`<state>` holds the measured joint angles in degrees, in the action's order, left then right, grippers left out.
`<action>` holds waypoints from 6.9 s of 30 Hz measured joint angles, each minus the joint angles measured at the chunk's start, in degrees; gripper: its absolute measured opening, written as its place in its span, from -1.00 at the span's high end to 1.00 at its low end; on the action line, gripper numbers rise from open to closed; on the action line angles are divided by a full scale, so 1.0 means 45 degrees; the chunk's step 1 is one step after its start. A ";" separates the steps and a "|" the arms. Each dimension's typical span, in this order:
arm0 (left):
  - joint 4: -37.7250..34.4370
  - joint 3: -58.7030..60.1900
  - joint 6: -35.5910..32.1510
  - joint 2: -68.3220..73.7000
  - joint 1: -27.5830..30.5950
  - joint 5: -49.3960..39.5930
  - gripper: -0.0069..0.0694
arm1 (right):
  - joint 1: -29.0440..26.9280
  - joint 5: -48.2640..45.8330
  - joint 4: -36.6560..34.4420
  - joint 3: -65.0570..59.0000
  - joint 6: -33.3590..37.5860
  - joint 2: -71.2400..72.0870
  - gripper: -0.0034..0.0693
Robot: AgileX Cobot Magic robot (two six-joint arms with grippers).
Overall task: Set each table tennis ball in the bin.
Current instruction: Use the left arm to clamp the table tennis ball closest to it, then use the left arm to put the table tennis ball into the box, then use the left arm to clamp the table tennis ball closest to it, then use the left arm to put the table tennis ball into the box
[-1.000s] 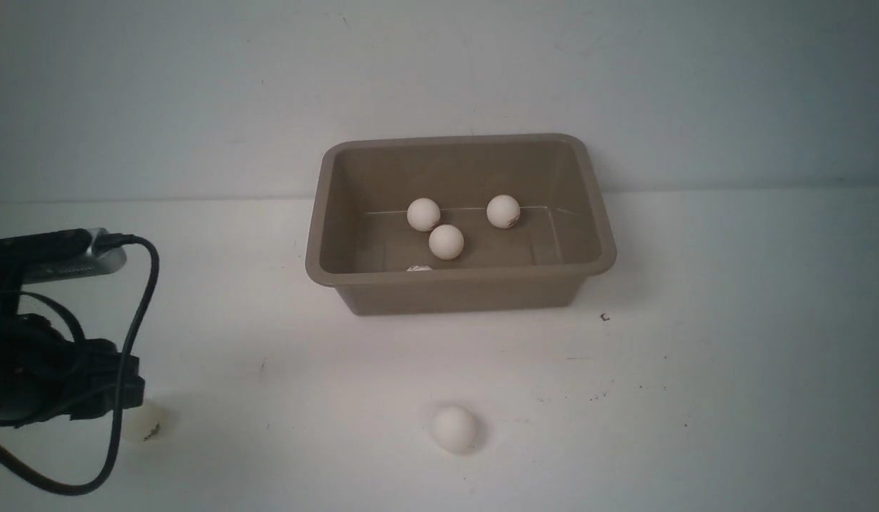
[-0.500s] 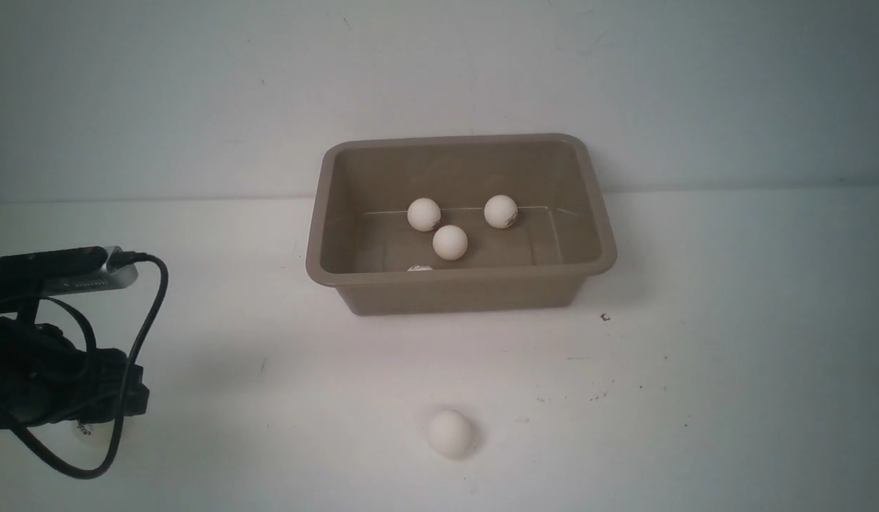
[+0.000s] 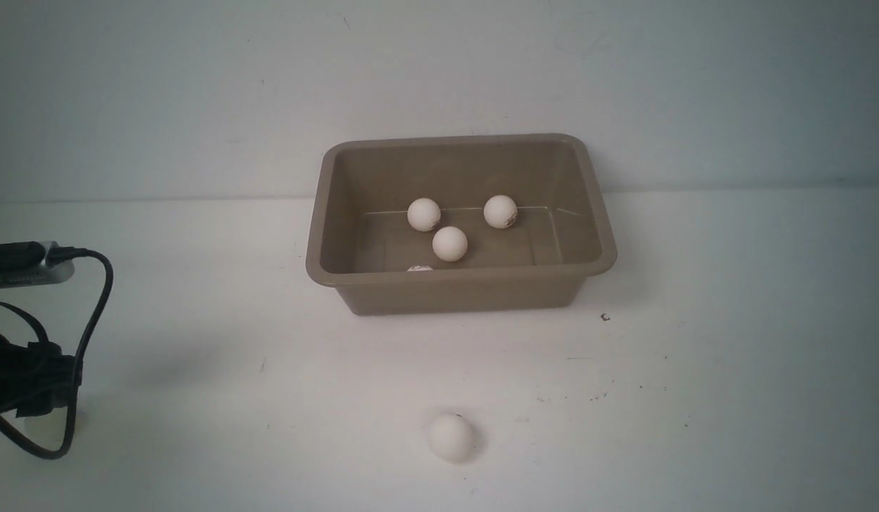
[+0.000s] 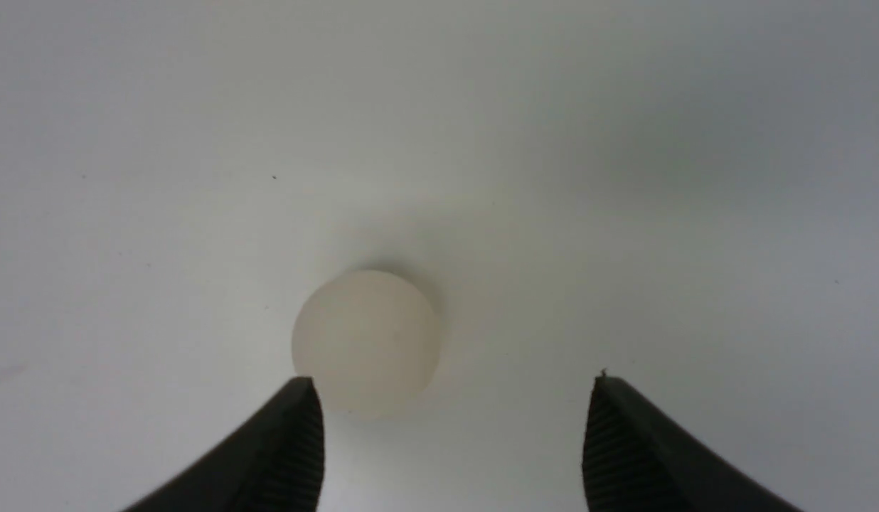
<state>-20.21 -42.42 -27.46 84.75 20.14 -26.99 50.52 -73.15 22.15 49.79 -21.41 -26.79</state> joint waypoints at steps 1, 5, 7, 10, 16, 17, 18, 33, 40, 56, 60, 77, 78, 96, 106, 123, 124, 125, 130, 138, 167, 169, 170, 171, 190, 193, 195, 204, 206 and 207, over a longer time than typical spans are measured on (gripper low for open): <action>0.0032 0.0000 0.0039 0.0055 0.0032 0.0052 -0.34 | 0.0000 0.0000 -0.0013 0.0000 0.0000 0.0000 0.95; 0.0242 0.0000 0.0436 0.0684 0.0721 0.0414 -0.34 | 0.0000 0.0000 -0.0090 0.0000 0.0015 0.0000 0.95; 0.0274 -0.0011 0.0564 0.0908 0.1275 0.0719 -0.34 | 0.0000 0.0000 -0.0277 0.0000 0.0122 0.0000 0.95; 0.0262 -0.0193 0.0612 0.1065 0.1768 0.0784 -0.34 | 0.0000 0.0000 -0.0475 0.0000 0.0345 0.0000 0.95; 0.0252 -0.1120 0.0618 0.2105 0.1996 0.0752 -0.34 | 0.0000 0.0000 -0.0611 0.0000 0.0469 0.0000 0.95; 0.0252 -0.1327 0.0628 0.2334 0.1996 0.0713 -0.34 | 0.0000 0.0000 -0.0611 0.0000 0.0469 0.0000 0.95; 0.0252 -0.1591 0.0628 0.2565 0.1996 0.0692 -0.34 | 0.0000 0.0000 -0.0611 0.0000 0.0480 0.0000 0.95; 0.0917 -0.2918 0.1120 0.4287 0.1996 -0.0354 -0.34 | 0.0000 0.0000 -0.0989 0.0000 0.0495 0.0000 0.95; 0.1652 -0.2929 0.1917 0.4497 0.1996 -0.0316 -0.34 | 0.0000 0.0000 -0.1098 0.0000 0.0623 0.0000 0.95; -0.2170 -0.3341 -0.0405 0.0948 -0.1304 -0.1308 -0.08 | 0.0000 0.0000 -0.1168 0.0000 0.0665 0.0000 0.95; -0.3568 -0.4385 -0.1209 0.0276 -0.4594 -0.0906 -0.08 | 0.0000 0.0000 -0.1168 0.0000 0.0691 0.0000 0.95; -0.1933 -1.1785 -0.0013 0.7221 -0.7588 -0.3228 -0.08 | 0.0000 -0.0036 -0.1259 0.0000 0.0997 0.0000 0.95; -0.1677 -1.2126 -0.0193 0.7458 -0.7618 -0.3514 -0.08 | 0.0000 -0.0036 -0.1340 0.0000 0.0997 0.0000 0.95; 0.0245 -1.3226 -0.0170 0.4685 -0.8241 -0.9270 -0.31 | 0.0000 -0.0036 -0.1799 0.0000 0.0997 0.0010 0.95; 0.0466 -0.9598 0.0137 0.2045 -1.0090 -0.9456 -0.27 | 0.0000 -0.0036 -0.1465 0.0000 0.0997 0.0127 0.95; 0.0365 -0.6761 -0.0641 0.2742 -1.1666 -0.5496 -0.50 | 0.0000 -0.0036 -0.1503 0.0000 0.1305 0.0127 0.95; 0.0352 -0.6761 -0.0664 0.2902 -1.1768 -0.5404 -0.50 | 0.0000 -0.0036 -0.1503 0.0000 0.1366 0.0127 0.95; 0.0352 -0.6761 -0.0696 0.3036 -1.1845 -0.5333 -0.51 | 0.0000 -0.0036 -0.1503 0.0000 0.1394 0.0127 0.95; 0.0352 -0.6761 -0.0844 0.4235 -1.2242 -0.4990 -0.53 | 0.0000 -0.0036 -0.1503 0.0000 0.1640 0.0127 0.95; 0.0380 -0.6761 -0.0844 0.5259 -1.2242 -0.4552 -0.53 | 0.0000 -0.0036 -0.1465 0.0000 0.1680 0.0127 0.95; 0.1725 -0.8634 0.1078 0.3934 -1.2443 -0.3602 -0.10 | 0.0000 -0.0036 -0.1384 0.0000 0.1626 0.0127 0.95; 0.2123 -0.9486 0.1258 0.3512 -1.2388 -0.3510 -0.10 | 0.0000 -0.0036 -0.1291 0.0000 0.1626 0.0127 0.95; 0.2185 -0.9486 0.1288 0.3486 -1.2373 -0.3491 -0.10 | 0.0000 -0.0036 -0.1290 0.0000 0.1626 0.0127 0.95; 0.2787 -1.0220 0.1643 0.3414 -1.2159 -0.3259 -0.10 | 0.0000 -0.0036 -0.1266 0.0000 0.1626 0.0127 0.95; 0.5054 -1.2850 0.2736 0.8159 -0.9941 -0.3724 -0.19 | 0.0000 -0.0036 -0.1412 0.0000 0.1626 0.0127 0.95; 0.5054 -1.2861 0.2808 0.8284 -0.9941 -0.3724 -0.42 | 0.0000 -0.0036 -0.1669 0.0000 0.1626 0.0127 0.95; 0.5054 -1.2906 0.2808 0.8244 -0.9941 -0.3862 -0.49 | 0.0000 -0.0036 -0.1748 0.0000 0.1626 0.0127 0.95; 0.4183 -1.3111 0.1838 0.5441 -1.0903 -0.7268 -0.38 | 0.0000 -0.0036 -0.1398 0.0000 0.1639 0.0127 0.95; 0.3652 -1.3137 0.1451 0.4868 -1.1394 -0.8259 -0.36 | 0.0000 -0.0036 -0.1160 0.0000 0.1639 0.0127 0.95; 0.3520 -1.3146 0.1382 0.4681 -1.1637 -0.8687 -0.36 | 0.0000 -0.0036 -0.1077 0.0000 0.1639 0.0127 0.95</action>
<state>-4.37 -101.58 -21.24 105.81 -32.23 -66.08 50.52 -73.31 17.31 49.79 -14.03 -26.22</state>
